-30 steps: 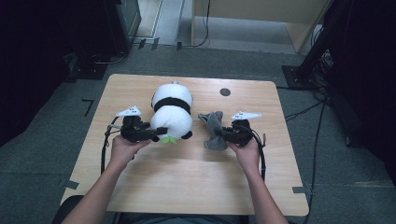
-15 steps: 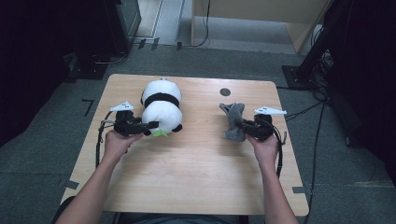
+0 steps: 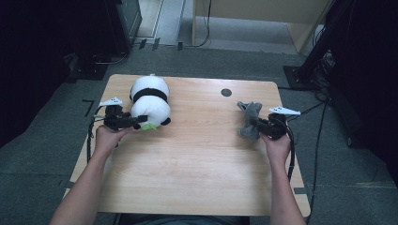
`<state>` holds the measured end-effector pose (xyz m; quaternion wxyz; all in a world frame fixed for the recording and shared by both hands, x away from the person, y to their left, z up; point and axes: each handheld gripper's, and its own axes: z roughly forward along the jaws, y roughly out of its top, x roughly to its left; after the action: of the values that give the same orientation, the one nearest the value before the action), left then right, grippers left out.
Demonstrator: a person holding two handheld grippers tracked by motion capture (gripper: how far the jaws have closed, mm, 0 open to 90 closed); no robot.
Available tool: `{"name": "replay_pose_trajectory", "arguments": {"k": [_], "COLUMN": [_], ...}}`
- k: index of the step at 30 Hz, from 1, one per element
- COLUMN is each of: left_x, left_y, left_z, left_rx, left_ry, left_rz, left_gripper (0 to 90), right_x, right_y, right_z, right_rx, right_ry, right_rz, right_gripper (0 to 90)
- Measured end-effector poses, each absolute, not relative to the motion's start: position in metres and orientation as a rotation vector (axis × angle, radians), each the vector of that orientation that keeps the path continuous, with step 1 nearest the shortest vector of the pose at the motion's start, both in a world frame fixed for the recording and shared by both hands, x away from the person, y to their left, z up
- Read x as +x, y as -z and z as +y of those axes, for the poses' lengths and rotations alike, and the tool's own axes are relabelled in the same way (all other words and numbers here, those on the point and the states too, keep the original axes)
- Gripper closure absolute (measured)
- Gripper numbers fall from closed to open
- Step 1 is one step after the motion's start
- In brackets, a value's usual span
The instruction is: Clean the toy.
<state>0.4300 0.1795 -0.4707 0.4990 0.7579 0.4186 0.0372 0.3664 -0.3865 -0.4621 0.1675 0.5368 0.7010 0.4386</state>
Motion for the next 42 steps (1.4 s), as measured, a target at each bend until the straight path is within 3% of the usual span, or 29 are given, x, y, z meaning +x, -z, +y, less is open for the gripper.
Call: {"name": "replay_pose_trajectory", "arguments": {"k": [15,19,24,28,42], "left_x": [0.439,0.439,0.438,0.437,0.429], "left_y": [0.483,0.484,0.484,0.480,0.469], "left_z": [0.190,0.189,0.187,0.185,0.180], "left_rx": [1.852,1.864,1.882,1.914,1.954], "left_ry": [-0.119,-0.129,-0.146,-0.168,-0.203], "left_rz": [1.048,1.040,1.029,1.030,1.073], "left_gripper": [42.1,34.6,21.7,17.5,5.7], "right_x": [0.380,0.381,0.381,0.379,0.369], "right_y": [0.498,0.503,0.503,0.499,0.476], "right_z": [-0.395,-0.396,-0.398,-0.397,-0.386], "right_rx": [1.600,1.606,1.633,1.634,1.597], "right_ry": [-1.139,-1.141,-1.164,-1.184,-1.252], "right_rz": [2.028,2.032,2.023,2.016,2.026], "right_gripper": [75.7,68.3,50.1,40.2,31.3]}}
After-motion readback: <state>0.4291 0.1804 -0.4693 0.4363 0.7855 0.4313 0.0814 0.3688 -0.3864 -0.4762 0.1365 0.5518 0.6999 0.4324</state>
